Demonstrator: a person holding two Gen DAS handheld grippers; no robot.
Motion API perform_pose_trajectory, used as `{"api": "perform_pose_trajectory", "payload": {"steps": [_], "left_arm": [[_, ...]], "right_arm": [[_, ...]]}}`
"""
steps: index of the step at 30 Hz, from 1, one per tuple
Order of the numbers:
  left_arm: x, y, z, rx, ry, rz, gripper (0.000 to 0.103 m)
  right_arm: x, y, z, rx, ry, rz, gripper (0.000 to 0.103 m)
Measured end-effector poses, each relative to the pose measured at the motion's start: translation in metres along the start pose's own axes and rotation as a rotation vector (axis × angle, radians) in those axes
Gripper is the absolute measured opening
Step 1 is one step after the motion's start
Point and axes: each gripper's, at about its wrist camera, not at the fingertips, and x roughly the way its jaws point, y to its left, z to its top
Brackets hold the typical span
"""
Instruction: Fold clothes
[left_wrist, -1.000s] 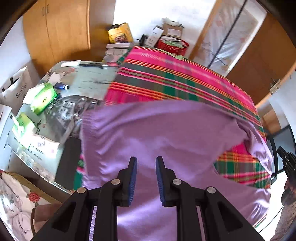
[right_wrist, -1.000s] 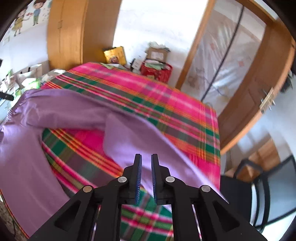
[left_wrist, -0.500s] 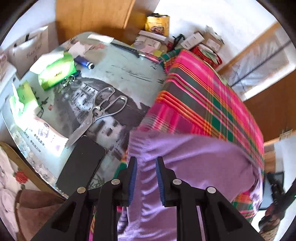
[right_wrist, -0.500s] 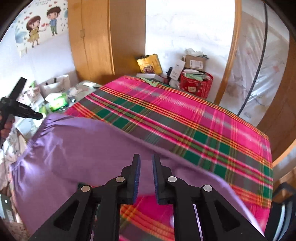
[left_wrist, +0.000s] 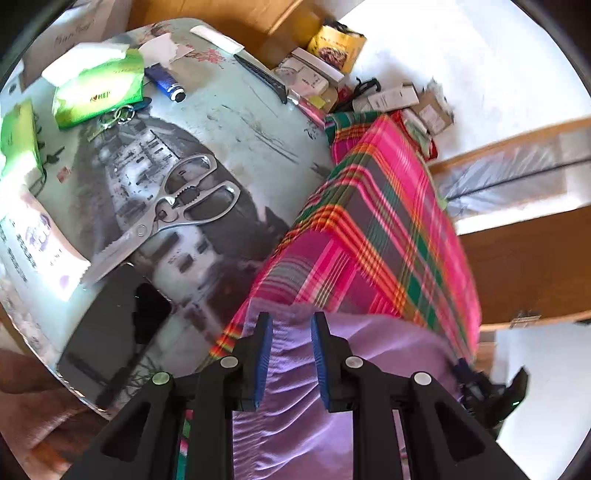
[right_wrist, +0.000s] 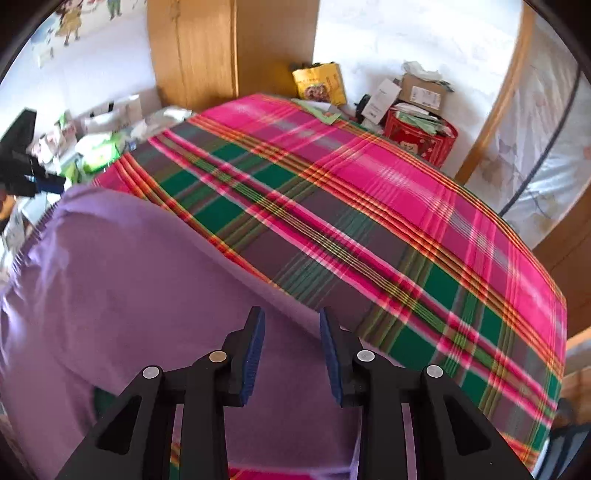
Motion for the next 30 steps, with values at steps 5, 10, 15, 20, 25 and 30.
{"api": "perform_pose_trajectory", "payload": {"steps": [5, 10, 15, 20, 25, 30], "left_arm": [[0.008, -0.002, -0.001, 0.016, 0.011, 0.016, 0.021], [0.005, 0.011, 0.003, -0.05, -0.015, 0.001, 0.021], [0.001, 0.01, 0.0, 0.014, -0.021, 0.061, 0.023], [0.009, 0.007, 0.001, 0.023, -0.005, 0.064, 0.023], [0.014, 0.008, 0.003, 0.004, 0.003, 0.031, 0.018], [0.004, 0.017, 0.006, -0.046, -0.056, 0.013, 0.005]], "right_arm": [[0.014, 0.0, -0.002, -0.039, 0.033, 0.011, 0.032], [0.022, -0.002, -0.001, -0.047, 0.035, -0.009, 0.032], [0.022, -0.003, -0.003, -0.067, 0.033, 0.0, 0.032], [0.023, -0.002, -0.003, -0.073, 0.034, 0.002, 0.032], [0.022, -0.005, -0.005, -0.04, 0.028, 0.021, 0.032], [0.021, -0.012, -0.006, 0.0, 0.034, 0.063, 0.018]]}}
